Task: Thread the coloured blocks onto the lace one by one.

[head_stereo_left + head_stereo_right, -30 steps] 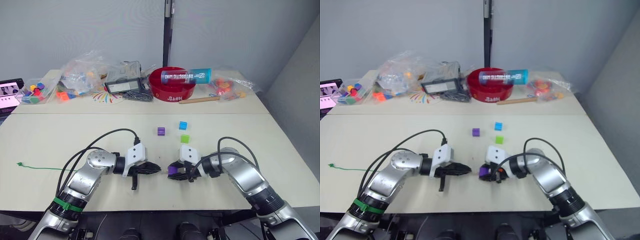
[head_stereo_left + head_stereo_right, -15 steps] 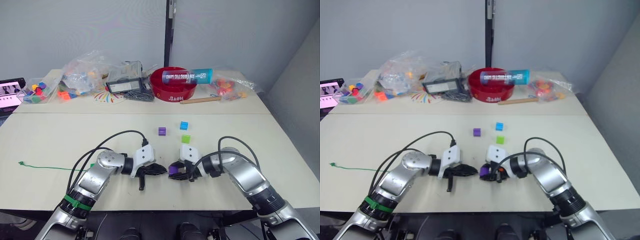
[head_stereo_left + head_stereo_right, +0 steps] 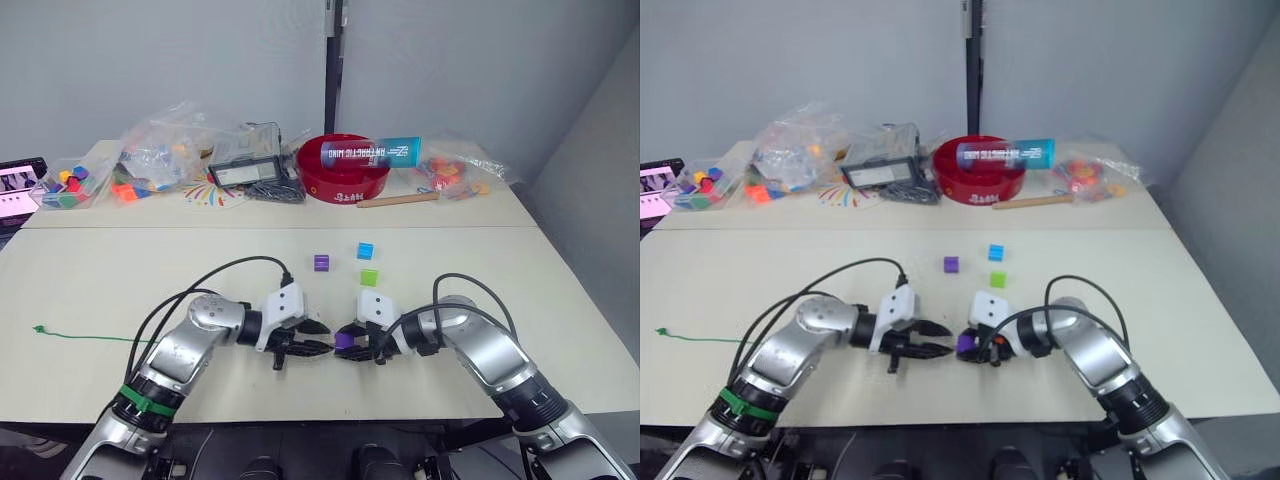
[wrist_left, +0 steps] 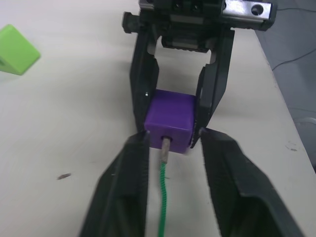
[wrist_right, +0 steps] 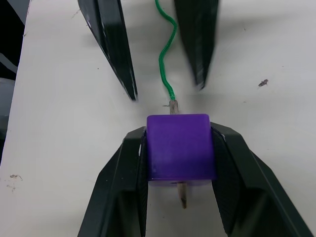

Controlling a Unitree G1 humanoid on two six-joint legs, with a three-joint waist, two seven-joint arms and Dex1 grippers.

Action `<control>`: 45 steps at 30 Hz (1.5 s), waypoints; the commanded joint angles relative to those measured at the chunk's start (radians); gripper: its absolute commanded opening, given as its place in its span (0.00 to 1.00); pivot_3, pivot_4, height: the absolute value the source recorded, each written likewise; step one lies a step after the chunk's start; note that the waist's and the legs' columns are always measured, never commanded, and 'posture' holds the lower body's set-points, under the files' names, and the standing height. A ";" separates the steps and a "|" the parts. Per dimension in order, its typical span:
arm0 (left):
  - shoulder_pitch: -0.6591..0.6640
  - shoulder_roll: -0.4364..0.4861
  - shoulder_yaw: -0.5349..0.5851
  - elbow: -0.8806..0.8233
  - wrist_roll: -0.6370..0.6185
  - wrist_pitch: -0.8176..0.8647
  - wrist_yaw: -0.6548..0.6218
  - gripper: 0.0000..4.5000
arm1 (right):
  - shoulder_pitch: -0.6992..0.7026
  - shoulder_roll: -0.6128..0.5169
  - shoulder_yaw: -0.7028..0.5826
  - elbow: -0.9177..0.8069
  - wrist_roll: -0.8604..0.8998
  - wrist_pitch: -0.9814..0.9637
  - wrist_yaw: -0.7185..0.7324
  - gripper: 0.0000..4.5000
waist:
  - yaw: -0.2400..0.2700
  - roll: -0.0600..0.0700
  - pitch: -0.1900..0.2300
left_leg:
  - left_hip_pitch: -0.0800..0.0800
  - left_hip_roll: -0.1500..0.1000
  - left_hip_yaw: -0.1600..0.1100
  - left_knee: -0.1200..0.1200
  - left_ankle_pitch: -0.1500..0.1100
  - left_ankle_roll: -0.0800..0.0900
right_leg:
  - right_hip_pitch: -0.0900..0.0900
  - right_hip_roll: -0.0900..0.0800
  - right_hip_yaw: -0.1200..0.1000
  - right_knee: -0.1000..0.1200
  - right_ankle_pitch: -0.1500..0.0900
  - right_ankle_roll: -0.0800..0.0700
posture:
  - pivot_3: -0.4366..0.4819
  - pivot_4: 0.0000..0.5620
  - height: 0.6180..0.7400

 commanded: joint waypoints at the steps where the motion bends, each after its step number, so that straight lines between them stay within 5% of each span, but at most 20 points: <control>1: -0.005 0.036 0.044 -0.040 -0.043 0.020 -0.022 0.50 | 0.015 -0.008 0.024 0.003 -0.007 0.023 0.001 0.27 | -0.001 0.000 0.000 | 0.000 0.000 0.000 0.000 0.000 0.000 | 0.000 0.000 0.000 0.000 0.000 0.000 | 0.48 0.27 0.92; 8: 0.040 0.105 0.044 0.043 0.009 -0.076 -0.042 0.50 | 0.012 -0.018 0.025 0.007 -0.009 0.028 0.007 0.27 | 0.000 0.000 0.000 | 0.000 0.000 0.000 0.000 0.000 0.000 | 0.000 0.000 0.000 0.000 0.000 0.000 | 0.48 0.27 0.92; 17: 0.040 0.058 0.012 0.123 0.055 -0.160 -0.024 0.50 | 0.013 -0.025 0.021 -0.001 -0.006 0.038 0.006 0.27 | 0.001 0.000 0.000 | 0.000 0.000 0.000 0.000 0.000 0.000 | 0.000 0.000 0.000 0.000 0.000 0.000 | 0.48 0.27 0.92; 25: 0.054 0.040 0.006 0.109 0.059 -0.170 -0.028 0.01 | 0.018 -0.029 0.018 -0.012 -0.005 0.047 0.003 0.27 | 0.003 0.000 0.000 | 0.000 0.000 0.000 0.000 0.000 0.000 | 0.000 0.000 0.000 0.000 0.000 0.000 | 0.48 0.27 0.92; 45: 0.014 -0.050 -0.020 0.047 0.058 -0.112 0.024 0.01 | 0.021 -0.024 0.028 -0.021 -0.008 0.059 -0.009 0.27 | 0.003 0.000 0.000 | 0.000 0.000 0.000 0.000 0.000 0.000 | 0.000 0.000 0.000 0.000 0.000 0.000 | 0.48 0.27 0.92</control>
